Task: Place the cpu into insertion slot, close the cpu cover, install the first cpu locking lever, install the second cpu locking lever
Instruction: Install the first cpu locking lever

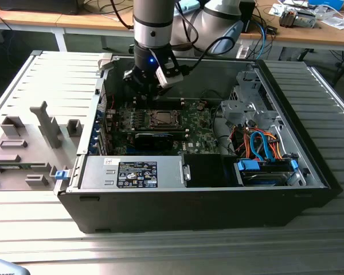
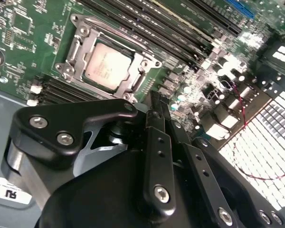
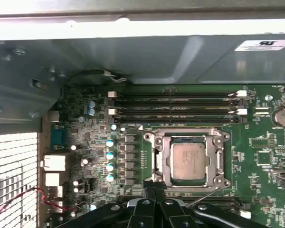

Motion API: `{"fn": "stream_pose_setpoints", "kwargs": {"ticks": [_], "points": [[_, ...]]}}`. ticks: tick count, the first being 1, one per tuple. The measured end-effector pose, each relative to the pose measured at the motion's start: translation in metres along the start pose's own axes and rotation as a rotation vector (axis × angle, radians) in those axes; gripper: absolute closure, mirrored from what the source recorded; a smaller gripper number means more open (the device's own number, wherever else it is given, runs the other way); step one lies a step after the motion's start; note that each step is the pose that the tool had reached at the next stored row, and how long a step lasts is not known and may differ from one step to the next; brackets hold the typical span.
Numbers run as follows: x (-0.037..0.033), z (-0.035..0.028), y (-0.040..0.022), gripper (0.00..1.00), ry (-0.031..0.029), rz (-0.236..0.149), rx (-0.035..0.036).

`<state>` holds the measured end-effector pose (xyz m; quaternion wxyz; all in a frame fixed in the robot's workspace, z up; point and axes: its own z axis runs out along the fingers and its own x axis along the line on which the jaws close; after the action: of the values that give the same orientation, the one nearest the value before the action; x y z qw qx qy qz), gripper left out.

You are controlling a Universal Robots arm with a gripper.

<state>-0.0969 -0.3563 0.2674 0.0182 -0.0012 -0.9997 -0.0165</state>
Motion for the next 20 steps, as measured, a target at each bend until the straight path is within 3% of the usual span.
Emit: {"fn": "stream_pose_setpoints", "kwargs": {"ticks": [8, 13, 17, 20], "points": [[0.0182, -0.0019, 0.0000, 0.89, -0.0021, 0.002, -0.0010], [0.0378, -0.0020, 0.0007, 0.89, -0.0049, 0.002, -0.0027], [0.0407, -0.0016, 0.0073, 0.89, -0.0048, 0.002, -0.0121], [0.0407, -0.0004, 0.0127, 0.89, -0.0049, 0.003, -0.0128]]}}
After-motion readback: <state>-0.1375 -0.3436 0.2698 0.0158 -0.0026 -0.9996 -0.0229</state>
